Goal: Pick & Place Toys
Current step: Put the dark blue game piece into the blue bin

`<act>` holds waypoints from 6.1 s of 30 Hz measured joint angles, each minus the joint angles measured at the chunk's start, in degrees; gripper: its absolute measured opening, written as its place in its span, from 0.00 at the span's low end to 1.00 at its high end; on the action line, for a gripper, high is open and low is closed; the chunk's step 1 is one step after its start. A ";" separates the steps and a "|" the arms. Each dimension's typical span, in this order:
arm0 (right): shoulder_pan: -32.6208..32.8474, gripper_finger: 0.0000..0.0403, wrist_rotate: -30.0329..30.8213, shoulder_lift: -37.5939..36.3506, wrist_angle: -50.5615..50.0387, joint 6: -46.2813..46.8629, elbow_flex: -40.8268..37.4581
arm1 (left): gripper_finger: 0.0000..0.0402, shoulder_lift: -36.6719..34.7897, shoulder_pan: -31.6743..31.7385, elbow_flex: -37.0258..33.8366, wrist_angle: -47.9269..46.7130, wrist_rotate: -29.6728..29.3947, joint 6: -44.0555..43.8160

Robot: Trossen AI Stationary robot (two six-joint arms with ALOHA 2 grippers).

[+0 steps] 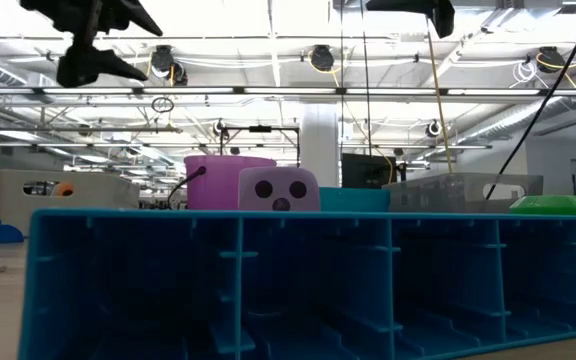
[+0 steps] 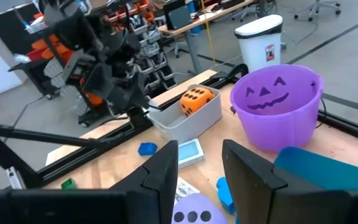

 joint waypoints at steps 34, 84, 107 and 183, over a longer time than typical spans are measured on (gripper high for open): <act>-2.52 0.29 -7.28 0.33 -3.47 -5.98 0.00 | 0.73 13.84 -14.92 -0.02 -39.74 4.19 -15.32; -3.22 0.29 -7.43 0.33 -3.45 -4.25 -0.02 | 0.73 18.33 -7.72 -12.87 -26.38 11.80 -15.94; -3.20 0.29 -7.45 0.33 -3.43 -3.95 -0.02 | 0.59 18.24 -7.70 -15.67 -18.77 13.57 -15.51; -3.90 0.56 -32.74 16.83 39.06 1.65 -0.02 | 0.39 38.74 -3.22 31.80 21.85 4.50 25.68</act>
